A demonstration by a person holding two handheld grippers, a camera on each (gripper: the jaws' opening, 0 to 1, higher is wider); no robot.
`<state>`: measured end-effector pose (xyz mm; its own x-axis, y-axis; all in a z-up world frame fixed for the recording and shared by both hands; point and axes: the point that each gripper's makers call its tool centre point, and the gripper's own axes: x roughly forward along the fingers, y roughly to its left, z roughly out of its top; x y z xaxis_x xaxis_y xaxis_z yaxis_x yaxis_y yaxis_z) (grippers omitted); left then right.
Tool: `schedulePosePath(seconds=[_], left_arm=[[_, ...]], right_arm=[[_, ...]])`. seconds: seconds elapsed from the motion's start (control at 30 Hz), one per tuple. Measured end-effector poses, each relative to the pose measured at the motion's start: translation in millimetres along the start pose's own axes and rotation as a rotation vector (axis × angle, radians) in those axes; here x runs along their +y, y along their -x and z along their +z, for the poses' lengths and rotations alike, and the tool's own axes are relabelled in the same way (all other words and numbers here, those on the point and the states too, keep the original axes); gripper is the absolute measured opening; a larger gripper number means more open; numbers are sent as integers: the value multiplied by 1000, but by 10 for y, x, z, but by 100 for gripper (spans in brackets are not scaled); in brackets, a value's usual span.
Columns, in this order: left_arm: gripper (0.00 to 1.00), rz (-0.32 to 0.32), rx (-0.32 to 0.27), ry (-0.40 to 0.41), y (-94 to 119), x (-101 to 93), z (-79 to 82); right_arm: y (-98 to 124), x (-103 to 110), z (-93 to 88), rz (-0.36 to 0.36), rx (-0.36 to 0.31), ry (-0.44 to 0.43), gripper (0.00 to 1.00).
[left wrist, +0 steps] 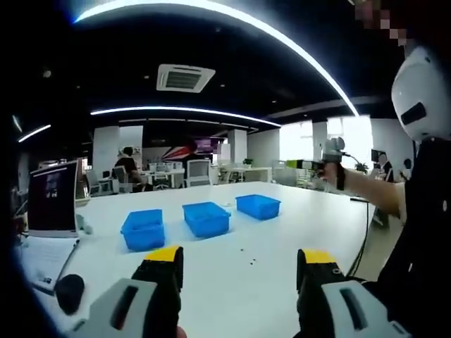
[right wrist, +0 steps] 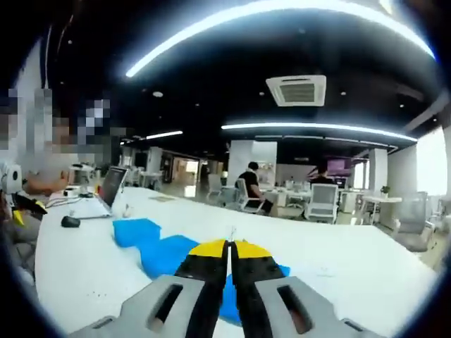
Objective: Pick up the resistors one by one and place each resistor into its matching bin, sorting the parts by color and model until every resistor is separated into the correct bin for its type
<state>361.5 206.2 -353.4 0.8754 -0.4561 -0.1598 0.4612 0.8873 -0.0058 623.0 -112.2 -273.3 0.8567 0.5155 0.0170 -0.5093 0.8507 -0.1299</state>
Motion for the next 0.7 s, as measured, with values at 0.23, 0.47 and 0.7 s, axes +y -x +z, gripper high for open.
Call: schedulePosePath(seconds=[0.23,0.47,0.7], left_arm=[[66,10,-3,0,42,23,19],[66,20,-4,-7,73,49,46],[66,24,2,-3,56,39,20]], right_arm=[[-552,-222,-264,-17,94,-17,5],[-829,-316,-522,-28,170,-17,5],[-821,-316,-623,-45,194,-13,8]])
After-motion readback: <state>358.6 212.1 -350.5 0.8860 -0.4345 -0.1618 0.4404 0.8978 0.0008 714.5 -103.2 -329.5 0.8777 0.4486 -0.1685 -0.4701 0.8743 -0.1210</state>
